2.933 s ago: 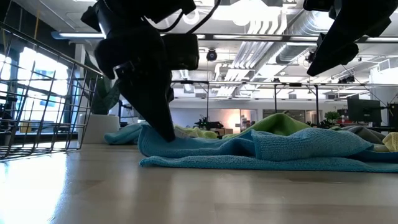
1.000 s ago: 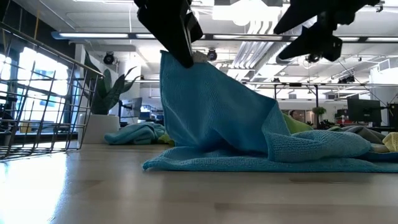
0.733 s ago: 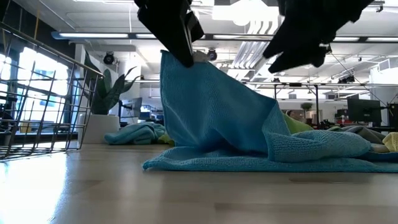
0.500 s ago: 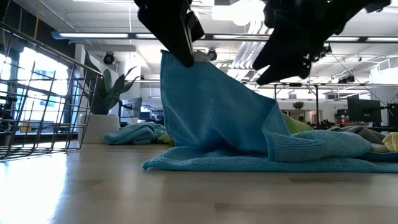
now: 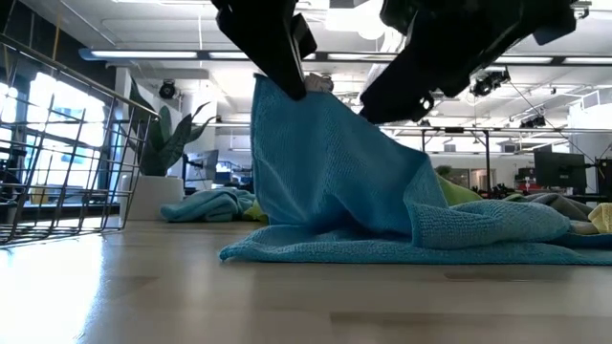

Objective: Fold microfiber towels
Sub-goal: Fold the bottom blue microfiber towel

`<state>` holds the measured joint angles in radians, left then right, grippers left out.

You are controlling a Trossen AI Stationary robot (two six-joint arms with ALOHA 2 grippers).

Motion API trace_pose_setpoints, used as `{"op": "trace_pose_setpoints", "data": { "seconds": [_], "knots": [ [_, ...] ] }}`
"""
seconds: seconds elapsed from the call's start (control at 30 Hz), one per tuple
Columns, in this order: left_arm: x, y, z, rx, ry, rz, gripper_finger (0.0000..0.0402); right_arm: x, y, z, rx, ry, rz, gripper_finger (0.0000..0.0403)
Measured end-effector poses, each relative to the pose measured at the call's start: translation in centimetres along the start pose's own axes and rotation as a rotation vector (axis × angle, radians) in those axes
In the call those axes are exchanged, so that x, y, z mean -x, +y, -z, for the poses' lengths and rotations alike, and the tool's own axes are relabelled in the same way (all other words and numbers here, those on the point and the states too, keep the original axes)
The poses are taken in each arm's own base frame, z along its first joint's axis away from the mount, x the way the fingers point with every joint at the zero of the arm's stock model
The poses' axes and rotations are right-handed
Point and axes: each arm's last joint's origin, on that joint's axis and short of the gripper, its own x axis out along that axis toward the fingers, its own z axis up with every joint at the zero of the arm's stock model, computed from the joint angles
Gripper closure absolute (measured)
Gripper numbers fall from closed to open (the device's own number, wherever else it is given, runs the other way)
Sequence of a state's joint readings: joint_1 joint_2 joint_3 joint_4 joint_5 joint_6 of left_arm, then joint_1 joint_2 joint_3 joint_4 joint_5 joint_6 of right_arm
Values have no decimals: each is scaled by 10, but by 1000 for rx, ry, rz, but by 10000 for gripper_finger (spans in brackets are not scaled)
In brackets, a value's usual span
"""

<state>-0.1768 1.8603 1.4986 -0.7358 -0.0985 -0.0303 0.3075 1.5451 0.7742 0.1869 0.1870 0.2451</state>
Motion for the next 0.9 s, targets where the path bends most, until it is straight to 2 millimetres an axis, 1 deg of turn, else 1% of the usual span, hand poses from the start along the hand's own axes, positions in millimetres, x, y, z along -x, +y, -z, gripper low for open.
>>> {"op": "trace_pose_setpoints", "data": {
  "seconds": [0.2, 0.37, 0.43, 0.57, 0.73, 0.83, 0.9],
  "knots": [
    [0, 1, 0, 0, -5, -22, 401, -13, 0, 12, 0, 53, 7, 171],
    [0, 1, -1, 1, -7, -22, 401, -17, 1, 18, -87, 109, -48, 171],
    [0, 1, -1, 1, -8, -22, 401, -16, 1, 21, -144, 147, -50, 171],
    [0, 1, -1, 2, -9, -22, 401, -14, -2, 31, -263, 246, 0, 171],
    [0, -2, -1, -4, -9, -15, 401, -10, -3, 42, -348, 370, 53, 171],
    [6, -3, 0, -6, -12, -14, 401, -5, 1, 43, -369, 405, 26, 171],
    [10, -2, -2, -7, -21, -14, 401, -2, 5, 40, -376, 415, 6, 171]
  ]
}}
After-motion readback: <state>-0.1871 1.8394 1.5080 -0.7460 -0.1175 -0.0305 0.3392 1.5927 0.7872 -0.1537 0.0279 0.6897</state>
